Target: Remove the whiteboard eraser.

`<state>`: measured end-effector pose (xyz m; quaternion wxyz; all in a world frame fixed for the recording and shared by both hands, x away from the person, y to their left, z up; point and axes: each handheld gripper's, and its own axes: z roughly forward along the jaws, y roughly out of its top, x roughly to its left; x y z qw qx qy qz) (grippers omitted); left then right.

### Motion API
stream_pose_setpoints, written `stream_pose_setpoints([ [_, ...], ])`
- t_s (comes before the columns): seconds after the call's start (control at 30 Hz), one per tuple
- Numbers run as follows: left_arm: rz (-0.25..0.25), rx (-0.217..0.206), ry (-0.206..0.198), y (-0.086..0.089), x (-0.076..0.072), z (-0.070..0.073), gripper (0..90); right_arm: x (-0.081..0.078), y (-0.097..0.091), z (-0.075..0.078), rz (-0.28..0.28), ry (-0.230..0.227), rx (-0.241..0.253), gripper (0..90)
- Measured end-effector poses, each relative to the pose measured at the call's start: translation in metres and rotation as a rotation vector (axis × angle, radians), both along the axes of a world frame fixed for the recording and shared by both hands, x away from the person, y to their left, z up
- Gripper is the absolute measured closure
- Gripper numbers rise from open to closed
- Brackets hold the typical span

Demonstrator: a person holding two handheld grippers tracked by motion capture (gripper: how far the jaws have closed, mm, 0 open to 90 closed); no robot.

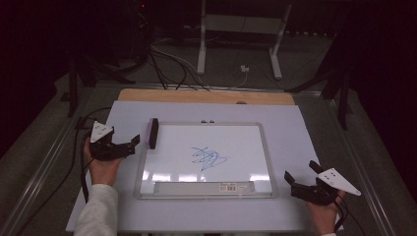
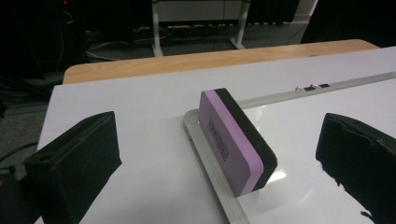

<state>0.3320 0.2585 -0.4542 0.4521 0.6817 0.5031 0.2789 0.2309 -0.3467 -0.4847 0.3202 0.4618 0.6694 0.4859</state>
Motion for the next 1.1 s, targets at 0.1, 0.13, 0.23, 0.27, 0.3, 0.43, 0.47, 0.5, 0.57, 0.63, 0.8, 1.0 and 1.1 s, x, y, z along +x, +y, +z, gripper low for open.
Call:
stream_pose_setpoints([
  [0.1,-0.001,-0.006,0.006,-0.001,0.002,-0.001,0.6,0.0,0.0,0.0,0.0,0.001,0.001,0.0],
  [0.13,-0.001,-0.006,0.01,-0.002,0.004,-0.001,0.6,0.0,0.0,0.0,0.001,0.001,0.0,0.0],
  [0.23,-0.006,-0.003,0.027,-0.005,0.008,-0.002,0.6,0.0,0.0,0.0,0.002,0.003,0.001,0.0],
  [0.27,-0.006,-0.003,0.027,-0.005,0.008,-0.002,0.6,0.0,0.0,0.0,0.002,0.003,0.001,0.0],
  [0.3,-0.01,0.002,0.031,-0.005,0.01,-0.003,0.6,0.0,0.001,0.0,0.002,0.004,0.0,0.1],
  [0.43,-0.011,-0.004,0.047,-0.007,0.015,-0.005,0.6,0.0,0.001,0.0,0.004,0.004,-0.003,0.0],
  [0.47,-0.011,-0.004,0.055,-0.008,0.017,-0.006,0.6,0.0,0.001,0.0,0.005,0.005,-0.003,0.0],
  [0.5,-0.011,-0.004,0.055,-0.008,0.017,-0.006,0.6,0.001,0.001,-0.001,0.004,0.005,-0.002,0.1],
  [0.57,-0.013,-0.002,0.061,-0.01,0.02,-0.007,0.6,0.001,0.001,-0.001,0.006,0.006,-0.002,0.1],
  [0.63,-0.014,-0.001,0.069,-0.011,0.022,-0.009,0.6,0.001,0.001,-0.001,0.007,0.007,-0.004,0.1],
  [0.8,-0.018,-0.005,0.096,-0.016,0.029,-0.015,1.4,0.001,0.002,-0.001,0.009,0.009,-0.003,0.1],
  [1.0,-0.021,-0.013,0.124,-0.019,0.035,-0.02,1.8,0.001,0.002,-0.001,0.01,0.01,-0.003,0.1],
  [1.1,-0.02,-0.024,0.134,-0.019,0.037,-0.022,3.8,0.001,0.002,-0.001,0.011,0.011,-0.005,0.0],
])
